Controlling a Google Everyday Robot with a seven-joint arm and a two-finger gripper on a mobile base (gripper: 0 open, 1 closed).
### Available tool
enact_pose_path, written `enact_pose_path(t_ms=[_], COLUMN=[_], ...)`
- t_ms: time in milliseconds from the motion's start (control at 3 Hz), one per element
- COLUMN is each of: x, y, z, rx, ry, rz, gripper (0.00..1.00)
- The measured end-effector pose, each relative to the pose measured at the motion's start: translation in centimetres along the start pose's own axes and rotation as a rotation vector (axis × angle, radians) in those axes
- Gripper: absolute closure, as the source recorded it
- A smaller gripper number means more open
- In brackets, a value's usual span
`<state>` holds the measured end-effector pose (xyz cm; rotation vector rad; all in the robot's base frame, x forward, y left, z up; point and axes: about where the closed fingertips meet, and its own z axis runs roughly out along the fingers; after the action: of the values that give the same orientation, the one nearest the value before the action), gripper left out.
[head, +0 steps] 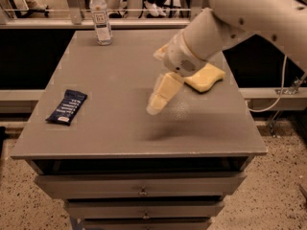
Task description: Pick rxbar blueberry
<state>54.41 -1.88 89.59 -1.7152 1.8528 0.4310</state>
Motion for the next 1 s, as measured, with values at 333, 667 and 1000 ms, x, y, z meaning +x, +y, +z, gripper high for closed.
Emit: enact_pose_path(t_ms=[333,667,1000], x=[-3.5,-7.4,-9.9], y=[-2.1,-2.5,-1.7], z=[2.2,7.8,11.4], rx=[0.011,-0.048,-0.101], ry=[-0.089,-0.155,-0.189], rz=[-0.034,-0.055,-0.067], gripper=[0.00,0.00,0.00])
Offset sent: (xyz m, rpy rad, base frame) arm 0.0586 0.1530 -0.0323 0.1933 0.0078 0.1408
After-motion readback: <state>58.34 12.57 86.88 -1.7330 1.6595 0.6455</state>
